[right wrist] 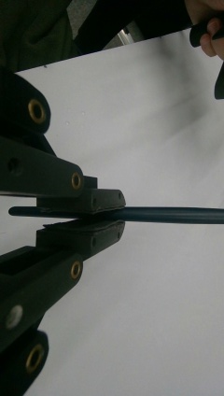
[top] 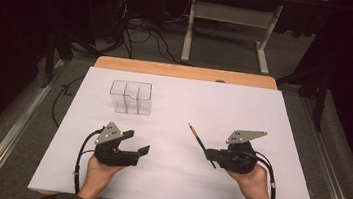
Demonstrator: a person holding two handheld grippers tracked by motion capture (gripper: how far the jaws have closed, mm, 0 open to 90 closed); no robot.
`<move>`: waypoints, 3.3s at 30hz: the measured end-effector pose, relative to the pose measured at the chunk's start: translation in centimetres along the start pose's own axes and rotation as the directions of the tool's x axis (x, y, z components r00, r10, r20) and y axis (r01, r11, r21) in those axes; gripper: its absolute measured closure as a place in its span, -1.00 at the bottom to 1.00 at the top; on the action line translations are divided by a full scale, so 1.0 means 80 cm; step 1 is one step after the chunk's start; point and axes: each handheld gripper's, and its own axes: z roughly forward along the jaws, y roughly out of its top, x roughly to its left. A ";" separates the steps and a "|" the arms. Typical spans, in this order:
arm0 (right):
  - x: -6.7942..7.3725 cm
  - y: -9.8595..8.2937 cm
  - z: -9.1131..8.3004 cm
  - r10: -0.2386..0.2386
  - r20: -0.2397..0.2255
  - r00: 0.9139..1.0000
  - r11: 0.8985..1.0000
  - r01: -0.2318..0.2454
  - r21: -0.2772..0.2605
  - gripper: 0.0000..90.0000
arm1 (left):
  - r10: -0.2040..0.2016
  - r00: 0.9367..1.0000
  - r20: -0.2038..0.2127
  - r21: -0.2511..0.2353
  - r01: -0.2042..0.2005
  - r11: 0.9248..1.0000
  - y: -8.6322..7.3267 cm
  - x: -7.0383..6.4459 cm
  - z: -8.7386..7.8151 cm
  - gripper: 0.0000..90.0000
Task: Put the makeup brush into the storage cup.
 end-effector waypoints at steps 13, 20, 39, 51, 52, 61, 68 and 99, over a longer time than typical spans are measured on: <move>0.005 -0.015 0.005 0.011 -0.014 1.000 1.000 -0.011 -0.008 0.91 | 0.060 0.994 0.092 0.002 -0.061 0.998 0.011 -0.023 0.002 -0.54; 0.011 -0.016 0.015 -0.006 -0.027 1.000 1.000 0.006 0.000 0.91 | 0.055 0.990 0.132 0.006 -0.056 0.998 0.020 -0.032 0.001 -0.52; 0.013 -0.016 0.010 -0.009 -0.030 1.000 1.000 0.008 -0.027 0.91 | 0.082 0.980 0.180 0.037 -0.090 0.995 0.049 -0.054 0.023 -0.49; 0.013 -0.016 0.009 -0.006 -0.032 0.999 0.999 0.005 -0.039 0.91 | 0.093 0.975 0.200 0.054 -0.105 0.993 0.064 -0.063 0.043 -0.48; 0.014 -0.015 0.009 -0.006 -0.031 1.000 0.999 0.005 -0.039 0.91 | 0.093 0.975 0.201 0.056 -0.106 0.993 0.065 -0.065 0.045 -0.48; 0.014 -0.015 0.007 -0.008 -0.026 1.000 0.998 0.007 -0.061 0.91 | 0.093 0.971 0.219 0.045 -0.105 0.993 0.068 -0.074 0.061 -0.48; 0.015 -0.014 0.008 -0.018 -0.025 1.000 0.998 0.017 -0.064 0.91 | 0.062 0.965 0.255 0.023 -0.070 0.997 0.071 -0.073 0.066 -0.48; 0.035 -0.002 0.024 -0.056 -0.052 0.997 0.997 0.053 -0.064 0.91 | 0.047 0.965 0.256 0.083 -0.071 0.994 0.061 -0.075 0.083 -0.21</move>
